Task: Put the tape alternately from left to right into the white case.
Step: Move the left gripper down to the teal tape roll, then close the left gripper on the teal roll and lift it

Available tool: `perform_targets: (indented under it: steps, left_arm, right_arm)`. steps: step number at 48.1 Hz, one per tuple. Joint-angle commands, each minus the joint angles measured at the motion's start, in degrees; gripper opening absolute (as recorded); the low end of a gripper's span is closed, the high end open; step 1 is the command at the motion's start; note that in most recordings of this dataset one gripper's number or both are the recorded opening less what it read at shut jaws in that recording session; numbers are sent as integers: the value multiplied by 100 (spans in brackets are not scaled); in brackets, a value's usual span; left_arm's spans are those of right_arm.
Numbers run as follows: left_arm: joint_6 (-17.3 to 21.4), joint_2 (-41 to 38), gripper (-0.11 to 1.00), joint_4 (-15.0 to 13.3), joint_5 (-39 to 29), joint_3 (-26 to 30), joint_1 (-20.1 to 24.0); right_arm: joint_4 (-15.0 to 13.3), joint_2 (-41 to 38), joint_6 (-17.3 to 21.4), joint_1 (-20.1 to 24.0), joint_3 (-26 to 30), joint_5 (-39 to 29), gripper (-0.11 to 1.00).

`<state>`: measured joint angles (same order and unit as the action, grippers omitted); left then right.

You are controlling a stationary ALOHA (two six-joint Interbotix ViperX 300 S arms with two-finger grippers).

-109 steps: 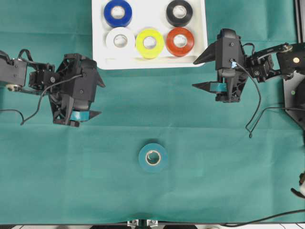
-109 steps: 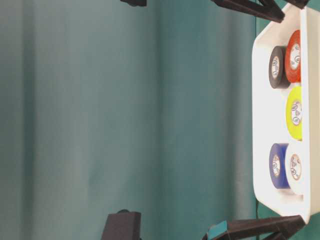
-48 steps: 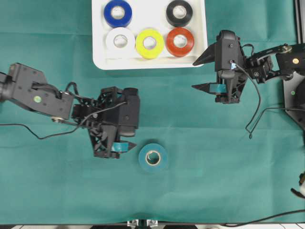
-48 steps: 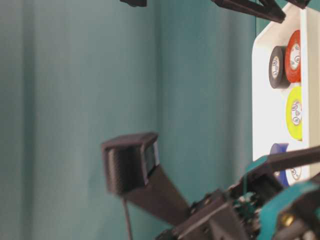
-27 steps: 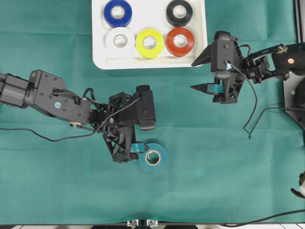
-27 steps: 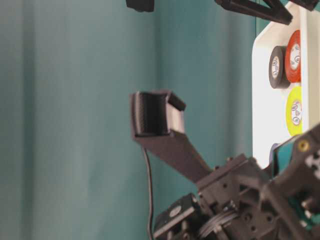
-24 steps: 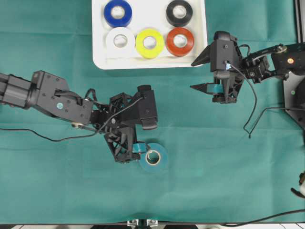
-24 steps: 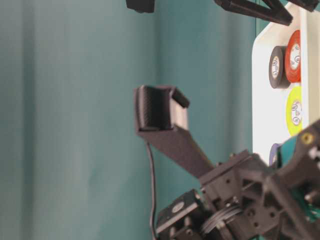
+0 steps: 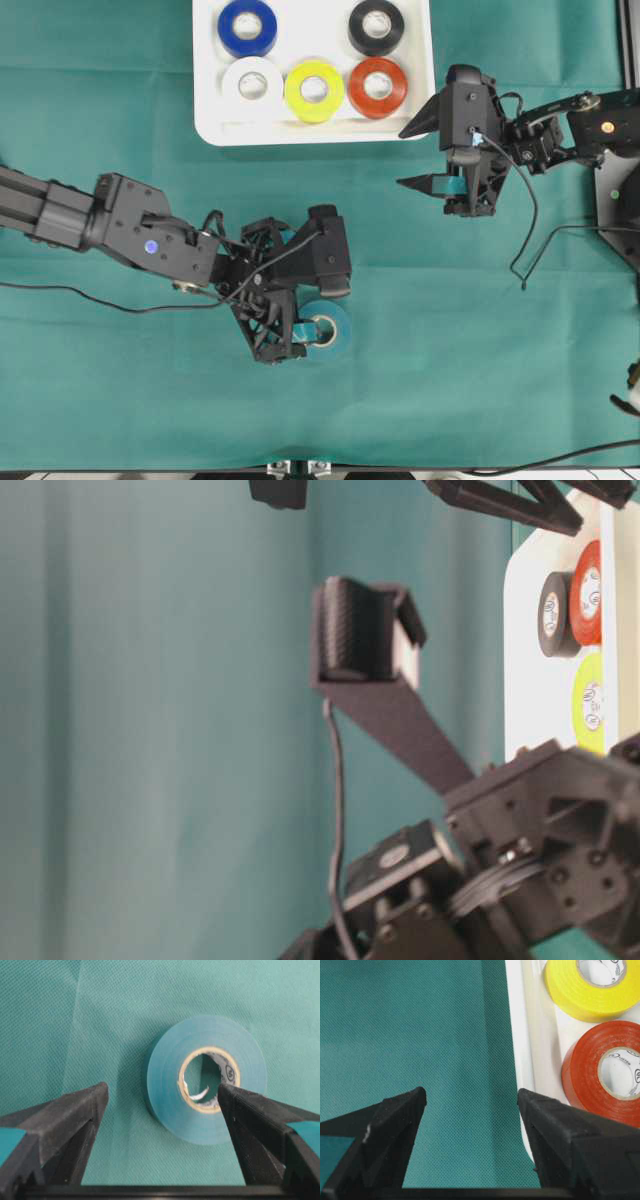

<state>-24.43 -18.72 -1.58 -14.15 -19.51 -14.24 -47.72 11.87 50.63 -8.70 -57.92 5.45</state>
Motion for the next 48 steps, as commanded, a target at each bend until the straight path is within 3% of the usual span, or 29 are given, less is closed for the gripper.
perform_targets:
  steps: [1,48]
  left_arm:
    - [-18,35,68,-9,9,79,-18]
    - [-53,-281,65,-9,-246,246,97]
  right_arm:
    - [9,35,-9,18,105,35,81]
    - [9,44,-9,18,70,35,81]
